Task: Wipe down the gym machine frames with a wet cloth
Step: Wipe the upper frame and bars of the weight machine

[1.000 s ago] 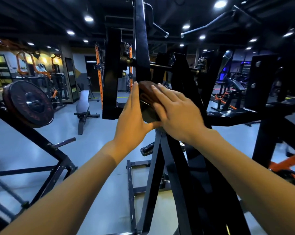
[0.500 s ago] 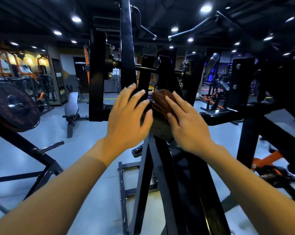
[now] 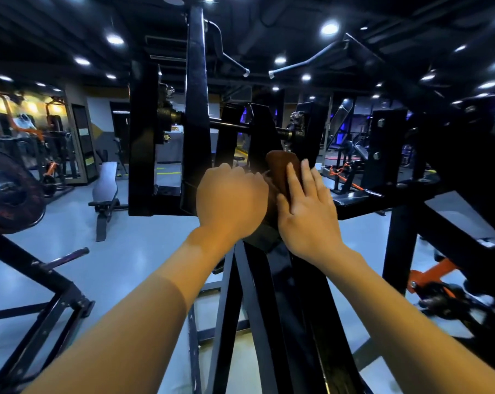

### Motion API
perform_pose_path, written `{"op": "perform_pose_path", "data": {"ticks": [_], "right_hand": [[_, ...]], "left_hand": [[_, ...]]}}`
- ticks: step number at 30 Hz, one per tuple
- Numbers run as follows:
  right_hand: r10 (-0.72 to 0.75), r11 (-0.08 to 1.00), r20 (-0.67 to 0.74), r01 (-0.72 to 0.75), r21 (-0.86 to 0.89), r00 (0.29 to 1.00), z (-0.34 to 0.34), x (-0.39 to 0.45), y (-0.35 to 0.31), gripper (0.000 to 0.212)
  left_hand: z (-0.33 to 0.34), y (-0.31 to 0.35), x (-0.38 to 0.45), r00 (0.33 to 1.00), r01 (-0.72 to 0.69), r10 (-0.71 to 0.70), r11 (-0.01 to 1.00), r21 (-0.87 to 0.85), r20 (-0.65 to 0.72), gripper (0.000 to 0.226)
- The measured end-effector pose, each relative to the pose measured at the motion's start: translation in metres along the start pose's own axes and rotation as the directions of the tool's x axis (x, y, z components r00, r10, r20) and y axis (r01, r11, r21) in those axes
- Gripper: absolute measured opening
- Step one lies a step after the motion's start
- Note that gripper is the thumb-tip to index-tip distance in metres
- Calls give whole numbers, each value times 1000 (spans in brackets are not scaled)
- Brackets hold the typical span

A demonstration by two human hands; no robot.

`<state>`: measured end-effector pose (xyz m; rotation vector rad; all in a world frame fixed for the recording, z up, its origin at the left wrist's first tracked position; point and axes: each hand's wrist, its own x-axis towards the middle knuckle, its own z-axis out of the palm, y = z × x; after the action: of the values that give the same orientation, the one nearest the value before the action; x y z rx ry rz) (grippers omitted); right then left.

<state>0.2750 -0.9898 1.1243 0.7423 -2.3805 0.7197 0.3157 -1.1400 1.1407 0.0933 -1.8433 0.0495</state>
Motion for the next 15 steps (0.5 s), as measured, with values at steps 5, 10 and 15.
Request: {"op": "perform_pose_path", "data": {"ticks": [5,10,15], "right_hand": [[-31,1000,7,31,5,999,6,62,-6,63],[35,973,53,-46,226,998,5,121,-5,63],[-76,990,80,66,124,994,5,78,-1,61]], "left_hand": [[5,0,-4,998,-26,23,999,-40,-59,40],[9,-4,-6,993,-56,48,996,-69,-104,38],[7,1,-5,992,-29,20,997,-77,-125,38]]}}
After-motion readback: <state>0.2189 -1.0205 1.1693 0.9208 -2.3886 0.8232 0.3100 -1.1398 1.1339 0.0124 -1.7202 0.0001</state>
